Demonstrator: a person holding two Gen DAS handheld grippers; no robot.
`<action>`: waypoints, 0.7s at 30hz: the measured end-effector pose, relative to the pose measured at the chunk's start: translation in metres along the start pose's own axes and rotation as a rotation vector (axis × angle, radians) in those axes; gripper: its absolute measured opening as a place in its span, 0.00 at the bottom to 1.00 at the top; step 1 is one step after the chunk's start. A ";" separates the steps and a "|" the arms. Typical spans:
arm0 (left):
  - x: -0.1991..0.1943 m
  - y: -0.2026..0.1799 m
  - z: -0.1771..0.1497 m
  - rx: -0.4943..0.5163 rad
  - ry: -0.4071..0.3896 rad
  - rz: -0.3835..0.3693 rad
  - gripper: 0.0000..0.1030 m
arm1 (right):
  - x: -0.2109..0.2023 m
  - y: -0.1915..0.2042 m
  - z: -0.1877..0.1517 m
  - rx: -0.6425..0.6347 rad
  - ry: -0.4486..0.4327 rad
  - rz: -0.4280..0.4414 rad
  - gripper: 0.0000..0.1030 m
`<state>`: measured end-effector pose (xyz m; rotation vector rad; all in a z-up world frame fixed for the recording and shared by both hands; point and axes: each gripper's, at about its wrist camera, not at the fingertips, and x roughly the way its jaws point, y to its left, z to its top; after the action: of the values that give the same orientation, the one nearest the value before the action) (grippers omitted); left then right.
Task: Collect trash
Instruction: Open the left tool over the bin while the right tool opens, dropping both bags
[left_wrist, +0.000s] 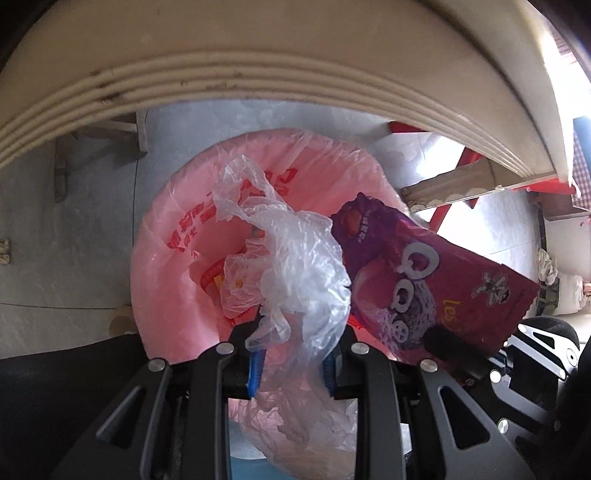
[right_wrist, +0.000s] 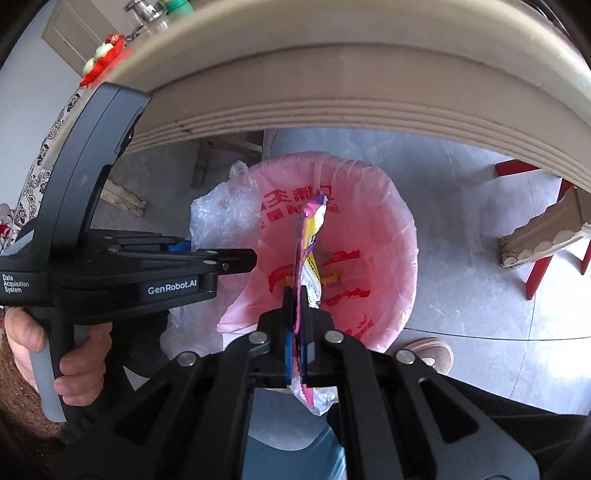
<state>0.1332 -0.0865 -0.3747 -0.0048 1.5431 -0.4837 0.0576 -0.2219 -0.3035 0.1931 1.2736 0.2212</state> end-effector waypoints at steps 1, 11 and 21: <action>0.003 0.001 0.001 -0.004 0.007 -0.002 0.24 | 0.002 0.000 0.001 0.001 0.007 0.002 0.04; 0.013 0.005 0.009 -0.039 0.019 -0.006 0.28 | 0.024 -0.003 0.007 0.000 0.053 -0.002 0.04; 0.019 0.010 0.017 -0.064 0.037 0.001 0.45 | 0.027 -0.004 0.009 -0.002 0.047 -0.013 0.39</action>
<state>0.1514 -0.0876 -0.3948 -0.0446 1.5937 -0.4358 0.0737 -0.2181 -0.3271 0.1788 1.3210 0.2165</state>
